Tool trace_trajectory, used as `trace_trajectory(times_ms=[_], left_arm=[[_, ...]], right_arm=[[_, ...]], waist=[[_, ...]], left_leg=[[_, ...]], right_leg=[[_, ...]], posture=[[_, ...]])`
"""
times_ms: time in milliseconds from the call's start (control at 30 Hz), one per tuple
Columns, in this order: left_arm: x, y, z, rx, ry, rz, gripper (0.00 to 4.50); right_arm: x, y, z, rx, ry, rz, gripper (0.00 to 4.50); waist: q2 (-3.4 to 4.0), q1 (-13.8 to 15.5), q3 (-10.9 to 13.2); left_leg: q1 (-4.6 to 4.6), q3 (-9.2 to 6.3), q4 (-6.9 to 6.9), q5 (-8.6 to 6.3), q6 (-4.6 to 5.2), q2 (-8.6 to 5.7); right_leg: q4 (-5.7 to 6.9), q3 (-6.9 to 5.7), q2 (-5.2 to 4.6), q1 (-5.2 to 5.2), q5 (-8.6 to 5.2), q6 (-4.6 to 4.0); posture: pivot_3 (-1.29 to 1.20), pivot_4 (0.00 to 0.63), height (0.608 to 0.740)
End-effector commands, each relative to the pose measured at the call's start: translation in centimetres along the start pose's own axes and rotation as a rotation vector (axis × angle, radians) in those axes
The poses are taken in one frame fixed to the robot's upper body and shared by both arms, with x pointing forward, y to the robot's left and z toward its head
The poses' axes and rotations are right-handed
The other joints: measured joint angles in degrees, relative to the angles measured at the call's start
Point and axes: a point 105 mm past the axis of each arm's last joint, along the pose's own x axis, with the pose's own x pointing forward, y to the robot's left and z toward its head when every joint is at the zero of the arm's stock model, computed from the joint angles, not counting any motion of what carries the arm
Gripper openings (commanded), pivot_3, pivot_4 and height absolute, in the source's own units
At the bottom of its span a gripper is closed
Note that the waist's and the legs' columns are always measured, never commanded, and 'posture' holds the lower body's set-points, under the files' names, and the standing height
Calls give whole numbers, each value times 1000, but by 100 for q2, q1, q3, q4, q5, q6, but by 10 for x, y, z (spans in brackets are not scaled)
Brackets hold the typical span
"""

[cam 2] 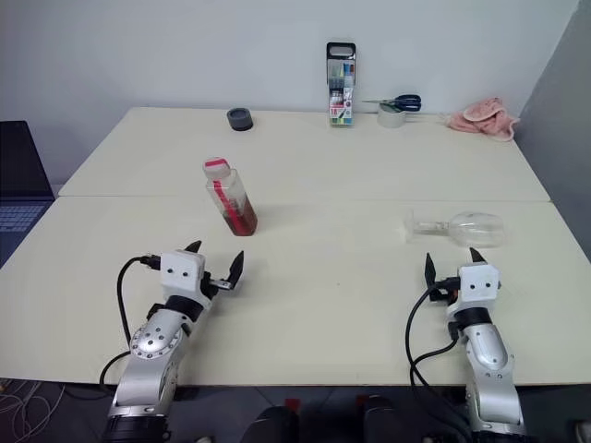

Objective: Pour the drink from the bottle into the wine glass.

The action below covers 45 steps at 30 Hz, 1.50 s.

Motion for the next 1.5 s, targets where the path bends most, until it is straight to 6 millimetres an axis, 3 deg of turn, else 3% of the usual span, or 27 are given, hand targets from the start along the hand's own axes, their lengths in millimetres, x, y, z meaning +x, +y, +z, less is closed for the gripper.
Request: trace_trajectory(times_ms=[33, 533, 967, 1100, 1233, 1500], left_arm=[[0, -2, 18, 14, -67, -22, 4473], [2, -7, 22, 22, -75, -41, 4473], [2, -7, 30, -10, -121, -73, 4473], [3, -7, 33, -36, -119, -61, 4473], [10, 1, 38, -76, -108, -26, 4473], [30, 21, 47, -105, -58, 65, 4473]], right_arm=[[2, -6, 7, 8, -32, -25, 4500], [3, -3, 7, 15, -29, -7, 4500], [9, 5, 18, -27, -81, 69, 4500], [9, 38, 29, -30, -100, 299, 4500], [3, 78, 58, 103, -92, 619, 4500], [-1, 102, 99, 130, -91, 896, 4500]], waist=[[0, 0, 0], [1, 0, 1], [1, 1, 1], [0, -1, 2], [2, -4, 11], [-6, 8, 19]], left_leg=[[0, 0, 0, 0, 0, 0], [0, 0, 0, 0, 0, 0], [0, 0, 0, 0, 0, 0], [0, 0, 1, 0, 0, 0], [-1, -4, 3, 0, 1, 1], [-6, -13, 4, 0, 1, -2]], right_leg=[[0, 0, 0, 0, 0, 0], [0, 0, 0, 0, 0, 0], [-1, 0, 0, 0, 0, 0], [-1, 0, 1, 0, 0, 0], [0, -2, 1, 1, 0, 1], [-7, -12, 2, 5, 0, 1]], posture=[[0, 150, 740], [0, 150, 740], [0, 150, 740], [0, 150, 740], [0, 150, 740], [0, 150, 740]])
